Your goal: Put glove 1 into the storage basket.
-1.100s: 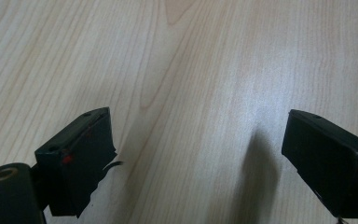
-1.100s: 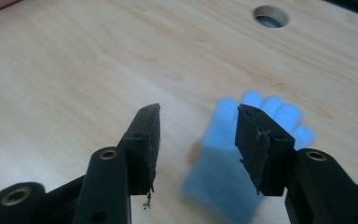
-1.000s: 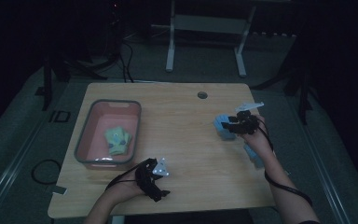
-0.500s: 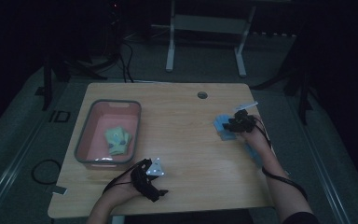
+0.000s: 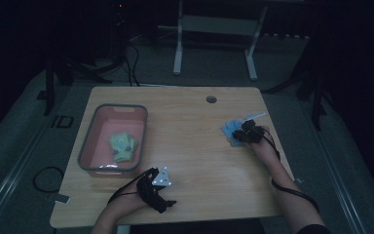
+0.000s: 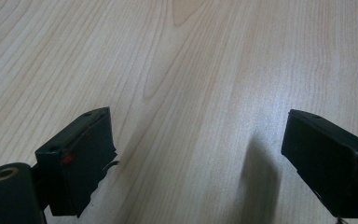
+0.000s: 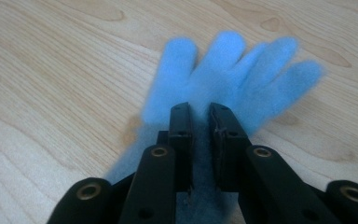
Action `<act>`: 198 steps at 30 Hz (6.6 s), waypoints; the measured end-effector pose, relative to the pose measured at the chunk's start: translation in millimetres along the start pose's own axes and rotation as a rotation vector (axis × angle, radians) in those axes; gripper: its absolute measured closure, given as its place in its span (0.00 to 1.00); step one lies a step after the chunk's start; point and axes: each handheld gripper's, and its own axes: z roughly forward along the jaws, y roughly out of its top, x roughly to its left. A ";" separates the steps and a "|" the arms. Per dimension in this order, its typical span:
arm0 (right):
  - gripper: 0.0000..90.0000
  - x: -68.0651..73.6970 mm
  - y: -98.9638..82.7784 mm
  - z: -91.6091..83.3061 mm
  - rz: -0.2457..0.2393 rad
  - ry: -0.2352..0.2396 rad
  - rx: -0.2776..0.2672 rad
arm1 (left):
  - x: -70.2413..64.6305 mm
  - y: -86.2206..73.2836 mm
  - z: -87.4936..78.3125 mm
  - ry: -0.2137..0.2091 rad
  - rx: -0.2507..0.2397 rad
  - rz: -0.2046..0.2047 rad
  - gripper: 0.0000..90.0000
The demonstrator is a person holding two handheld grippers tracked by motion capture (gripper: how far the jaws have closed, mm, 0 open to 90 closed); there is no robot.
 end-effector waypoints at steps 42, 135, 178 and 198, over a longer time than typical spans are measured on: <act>0.97 155.9 -4.6 -75.4 0.150 0.079 -0.165 | 2.5 -0.2 -0.7 0.022 0.000 0.017 0.11; 0.86 -12.2 -119.9 -96.6 0.192 -0.149 -0.020 | 2.4 -1.8 0.3 0.016 0.008 0.023 0.11; 0.87 96.9 -82.3 -74.8 0.417 -0.173 -0.053 | 0.4 -1.1 -2.2 0.020 -0.002 0.042 0.11; 0.72 74.4 -74.3 -100.0 0.070 -0.059 -0.085 | 0.1 -0.1 -2.3 0.016 -0.008 0.044 0.11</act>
